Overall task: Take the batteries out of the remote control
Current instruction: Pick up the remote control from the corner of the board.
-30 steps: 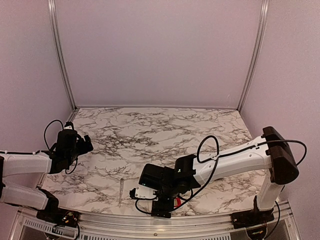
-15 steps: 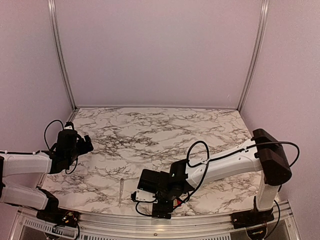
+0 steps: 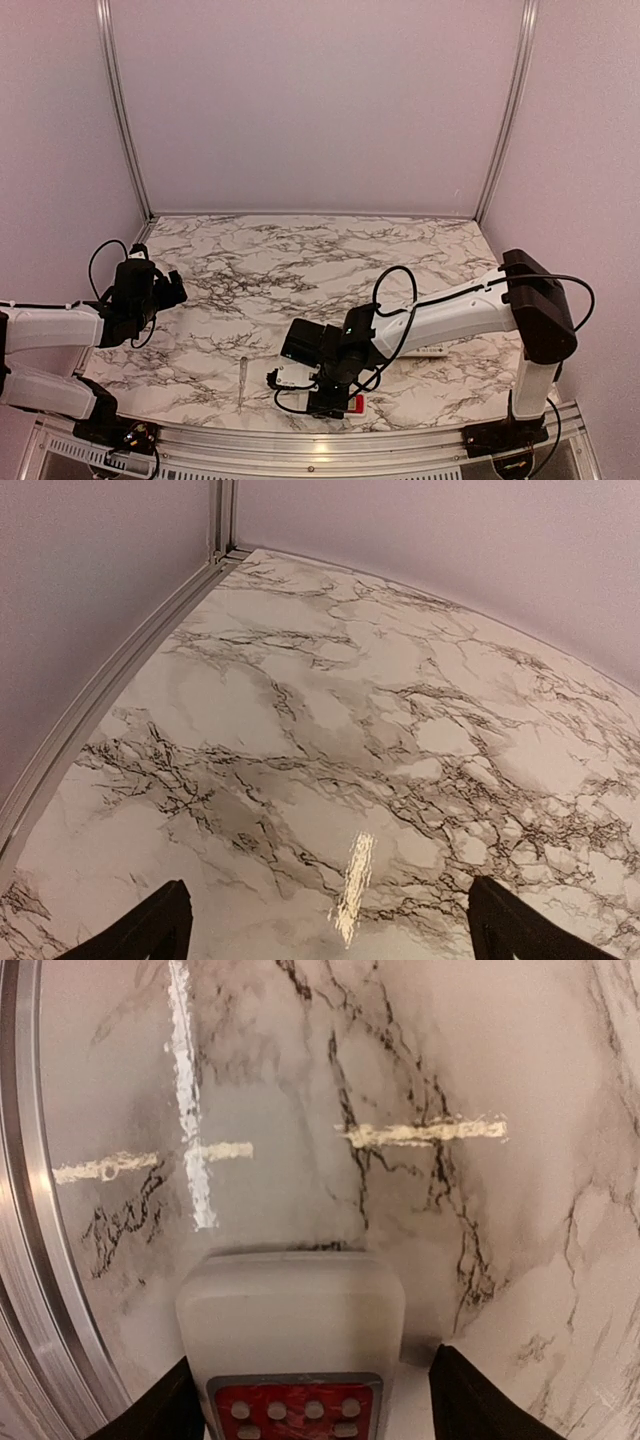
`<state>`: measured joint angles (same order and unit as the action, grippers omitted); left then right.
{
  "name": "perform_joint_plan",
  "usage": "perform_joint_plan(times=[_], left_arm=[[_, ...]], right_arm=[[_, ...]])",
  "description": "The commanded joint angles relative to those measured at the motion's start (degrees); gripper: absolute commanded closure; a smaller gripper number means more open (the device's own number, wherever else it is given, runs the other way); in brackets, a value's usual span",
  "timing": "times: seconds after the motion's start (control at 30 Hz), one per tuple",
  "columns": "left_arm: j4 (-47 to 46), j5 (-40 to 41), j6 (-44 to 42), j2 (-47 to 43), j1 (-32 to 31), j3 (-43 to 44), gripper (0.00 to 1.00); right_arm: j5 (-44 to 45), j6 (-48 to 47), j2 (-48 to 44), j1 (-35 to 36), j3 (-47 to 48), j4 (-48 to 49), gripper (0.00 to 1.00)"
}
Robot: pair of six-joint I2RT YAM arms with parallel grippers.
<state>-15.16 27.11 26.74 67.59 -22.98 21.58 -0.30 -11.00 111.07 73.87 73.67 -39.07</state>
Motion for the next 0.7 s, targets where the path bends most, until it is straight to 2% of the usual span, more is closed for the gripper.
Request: perform_joint_plan(times=[0.0, 0.27, 0.67], left_arm=[[-0.64, 0.92, -0.46, 0.78, -0.22, 1.36, 0.01], [-0.65, 1.00, -0.46, 0.78, -0.27, 1.39, 0.01], [-0.93, 0.16, -0.80, 0.44, -0.24, 1.27, 0.01]], right_arm=[[-2.57, -0.73, 1.60, -0.48, 0.86, 0.22, 0.29], [-2.79, -0.84, 1.12, -0.43, 0.68, 0.52, 0.46], [2.63, -1.10, -5.85, -0.01, -0.50, 6.02, 0.59]])
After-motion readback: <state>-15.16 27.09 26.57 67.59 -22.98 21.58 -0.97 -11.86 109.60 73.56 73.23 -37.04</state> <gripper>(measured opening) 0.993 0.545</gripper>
